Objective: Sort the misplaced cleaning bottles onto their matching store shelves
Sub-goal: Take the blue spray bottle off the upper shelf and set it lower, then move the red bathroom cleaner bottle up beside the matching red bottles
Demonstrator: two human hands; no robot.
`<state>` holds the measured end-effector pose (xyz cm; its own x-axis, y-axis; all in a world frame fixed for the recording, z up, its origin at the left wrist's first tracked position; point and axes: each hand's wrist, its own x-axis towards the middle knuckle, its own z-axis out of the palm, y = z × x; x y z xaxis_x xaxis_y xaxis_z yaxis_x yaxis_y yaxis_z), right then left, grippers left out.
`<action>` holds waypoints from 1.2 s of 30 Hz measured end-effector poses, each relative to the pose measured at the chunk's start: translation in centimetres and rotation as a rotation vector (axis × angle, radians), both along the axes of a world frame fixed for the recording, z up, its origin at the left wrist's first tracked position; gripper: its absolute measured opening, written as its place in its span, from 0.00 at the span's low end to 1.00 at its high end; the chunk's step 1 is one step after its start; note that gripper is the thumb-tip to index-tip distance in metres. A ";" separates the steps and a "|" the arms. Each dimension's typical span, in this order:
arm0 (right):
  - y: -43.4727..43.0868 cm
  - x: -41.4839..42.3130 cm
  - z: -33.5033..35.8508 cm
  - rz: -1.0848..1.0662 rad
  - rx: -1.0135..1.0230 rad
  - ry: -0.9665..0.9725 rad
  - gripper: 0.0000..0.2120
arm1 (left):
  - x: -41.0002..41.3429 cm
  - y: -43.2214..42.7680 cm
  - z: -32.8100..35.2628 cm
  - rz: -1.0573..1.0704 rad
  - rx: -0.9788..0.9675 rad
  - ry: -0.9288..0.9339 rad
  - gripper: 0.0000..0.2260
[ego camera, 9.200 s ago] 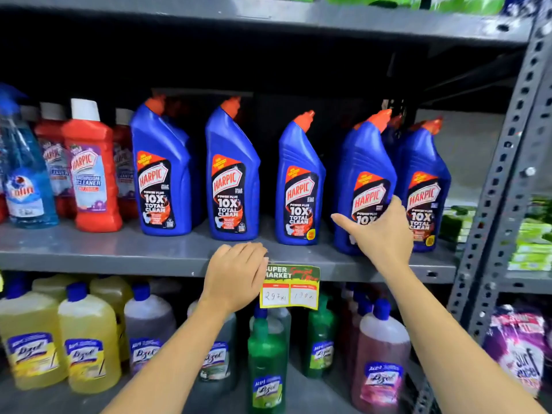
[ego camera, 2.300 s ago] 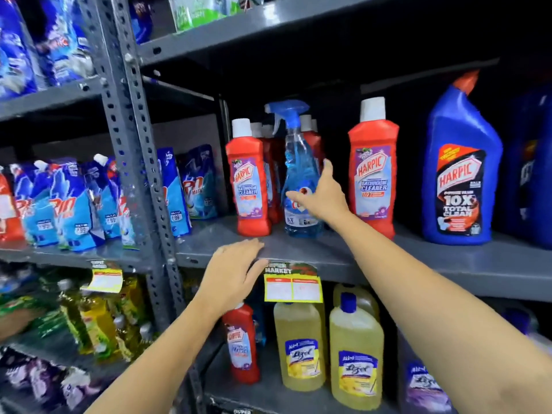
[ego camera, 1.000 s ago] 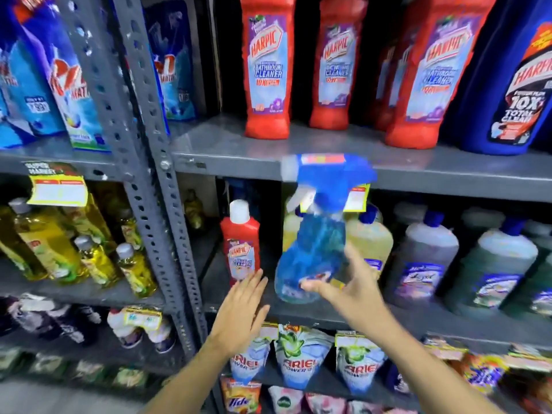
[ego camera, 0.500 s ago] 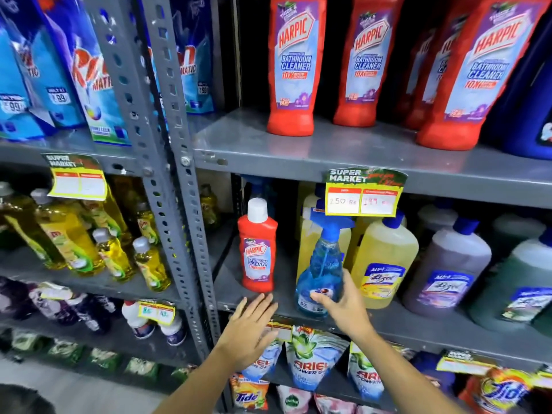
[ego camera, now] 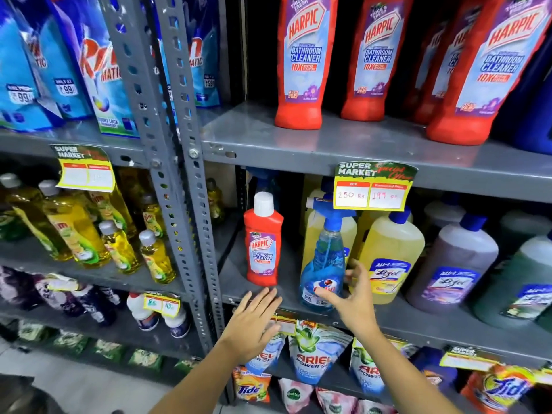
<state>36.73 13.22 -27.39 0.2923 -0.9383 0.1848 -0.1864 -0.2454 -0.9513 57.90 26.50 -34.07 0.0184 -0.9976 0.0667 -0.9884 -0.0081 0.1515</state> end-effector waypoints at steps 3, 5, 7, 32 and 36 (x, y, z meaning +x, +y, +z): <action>2.3 0.4 2.4 -0.235 -0.183 -0.180 0.42 | 0.1 -0.1 -0.2 -0.008 -0.017 -0.020 0.27; 3.6 1.5 4.3 -0.200 -0.387 -0.217 0.30 | 0.2 -0.1 -0.4 -0.016 -0.021 -0.034 0.27; 4.7 3.4 6.0 -0.054 -0.539 -0.147 0.20 | 0.2 -0.1 -0.5 -0.019 -0.019 -0.025 0.27; 4.2 10.8 7.2 0.174 -0.154 0.155 0.19 | 0.2 0.9 0.5 -0.034 -0.049 -0.186 0.27; 7.0 7.6 15.2 0.283 -0.302 -0.035 0.18 | 0.2 0.2 4.7 -0.044 -0.112 0.176 0.25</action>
<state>44.36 20.17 -12.17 0.5194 -0.7240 0.4539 -0.0400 -0.5512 -0.8334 58.07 26.69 -29.39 -0.0036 -0.9842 0.1771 -0.9457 0.0609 0.3192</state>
